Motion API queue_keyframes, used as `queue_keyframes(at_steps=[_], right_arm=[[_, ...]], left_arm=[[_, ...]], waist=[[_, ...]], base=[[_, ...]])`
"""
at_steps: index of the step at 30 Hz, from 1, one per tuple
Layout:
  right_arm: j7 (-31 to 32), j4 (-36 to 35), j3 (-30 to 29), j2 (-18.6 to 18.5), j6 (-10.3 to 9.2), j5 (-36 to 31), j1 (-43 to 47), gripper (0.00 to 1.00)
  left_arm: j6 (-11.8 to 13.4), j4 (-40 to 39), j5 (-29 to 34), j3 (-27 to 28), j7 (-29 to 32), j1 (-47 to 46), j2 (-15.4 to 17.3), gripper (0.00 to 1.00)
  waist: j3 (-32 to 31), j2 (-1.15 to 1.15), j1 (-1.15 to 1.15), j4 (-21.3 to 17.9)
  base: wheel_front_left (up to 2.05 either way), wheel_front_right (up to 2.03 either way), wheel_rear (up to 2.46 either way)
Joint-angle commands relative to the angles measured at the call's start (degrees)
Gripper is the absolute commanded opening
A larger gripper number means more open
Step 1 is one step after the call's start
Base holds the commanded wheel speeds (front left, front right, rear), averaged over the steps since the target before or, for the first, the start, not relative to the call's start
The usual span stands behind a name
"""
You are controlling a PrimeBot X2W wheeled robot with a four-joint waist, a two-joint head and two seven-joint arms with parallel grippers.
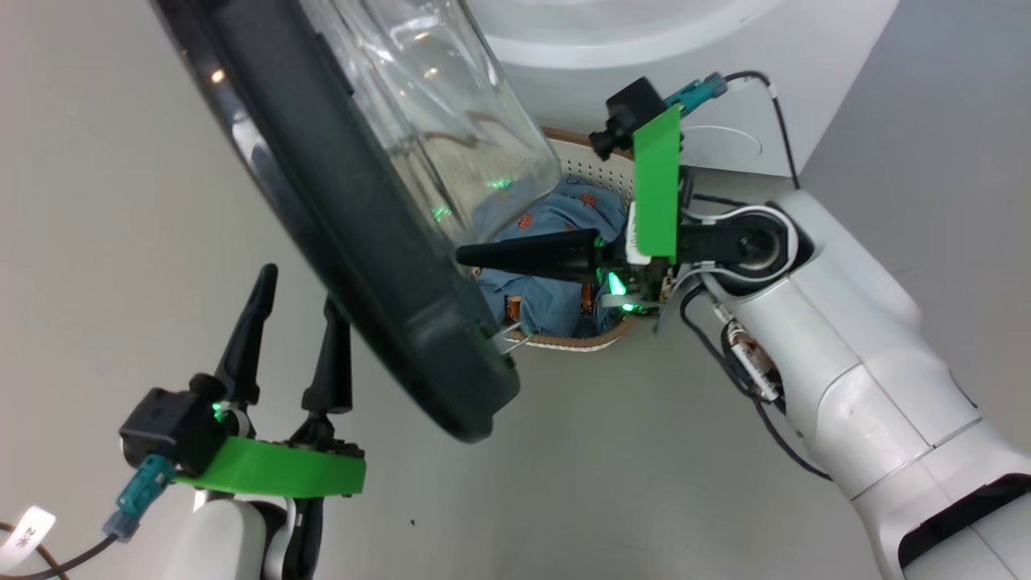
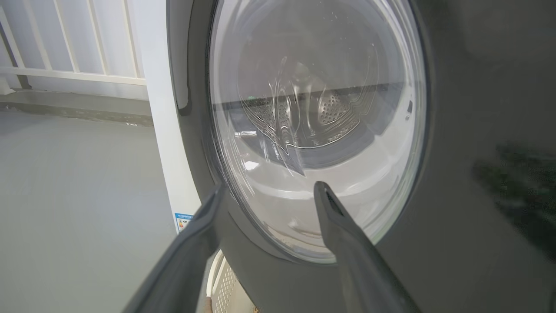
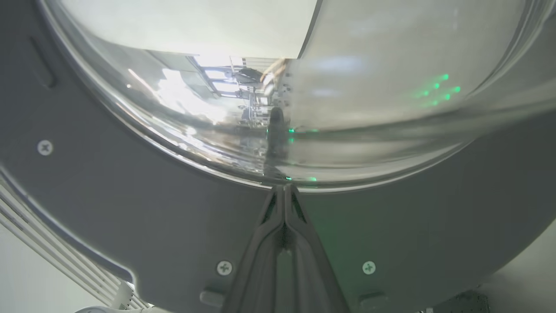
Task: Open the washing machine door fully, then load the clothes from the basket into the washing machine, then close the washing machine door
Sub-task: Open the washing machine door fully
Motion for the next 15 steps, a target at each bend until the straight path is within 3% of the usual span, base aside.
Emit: queue_keyframes(at_steps=[1,15], right_arm=[[-1.46,-1.98,2.07,2.59,0.10,2.22,0.50,0.00],[-6.93,-2.21,9.50,1.36,0.10,10.22,-0.39,0.00]], left_arm=[[0.63,-0.72,0.81,2.50,-0.46,0.83,1.16,1.00],[1.16,-0.49,1.00,4.48,-0.46,2.11,1.16,1.00]], waist=[[-0.22,0.00,0.00,0.29],[-2.00,0.00,0.00,-0.07]], base=[[0.00,0.00,0.00],[0.00,0.00,0.00]])
